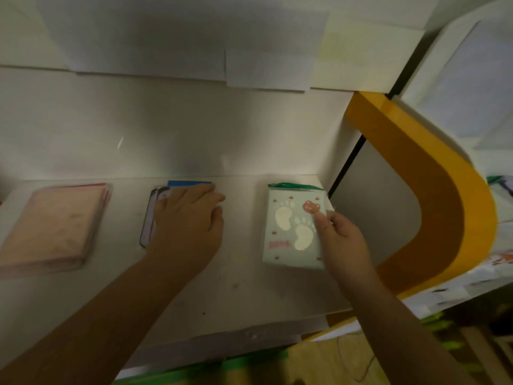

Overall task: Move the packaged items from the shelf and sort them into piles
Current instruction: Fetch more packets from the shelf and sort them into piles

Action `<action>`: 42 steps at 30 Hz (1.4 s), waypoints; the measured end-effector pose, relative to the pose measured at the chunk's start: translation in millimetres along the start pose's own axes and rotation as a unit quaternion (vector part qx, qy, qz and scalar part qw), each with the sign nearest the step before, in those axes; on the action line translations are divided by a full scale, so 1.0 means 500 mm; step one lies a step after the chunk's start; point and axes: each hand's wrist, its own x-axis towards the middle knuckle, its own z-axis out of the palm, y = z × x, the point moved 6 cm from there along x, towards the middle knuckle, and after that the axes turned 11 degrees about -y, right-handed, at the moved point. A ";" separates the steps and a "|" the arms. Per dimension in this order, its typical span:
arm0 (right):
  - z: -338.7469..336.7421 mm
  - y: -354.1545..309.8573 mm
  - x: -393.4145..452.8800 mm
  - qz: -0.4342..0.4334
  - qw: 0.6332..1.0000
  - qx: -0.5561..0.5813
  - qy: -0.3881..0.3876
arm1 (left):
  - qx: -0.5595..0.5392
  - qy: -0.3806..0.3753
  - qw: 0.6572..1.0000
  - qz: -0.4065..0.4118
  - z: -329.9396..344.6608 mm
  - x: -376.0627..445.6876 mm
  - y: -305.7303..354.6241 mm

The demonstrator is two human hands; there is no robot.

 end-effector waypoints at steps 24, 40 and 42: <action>-0.001 -0.032 0.066 -0.044 0.822 -0.567 -0.015 | 0.011 -0.025 0.999 0.030 -0.005 0.009 0.055; -0.010 -0.112 -0.155 -0.196 0.819 -0.539 0.024 | 0.007 -0.109 0.989 0.103 -0.016 -0.031 0.137; -0.028 -0.121 -0.179 -0.205 0.812 -0.544 0.043 | 0.009 -0.100 0.989 0.113 -0.026 -0.040 0.163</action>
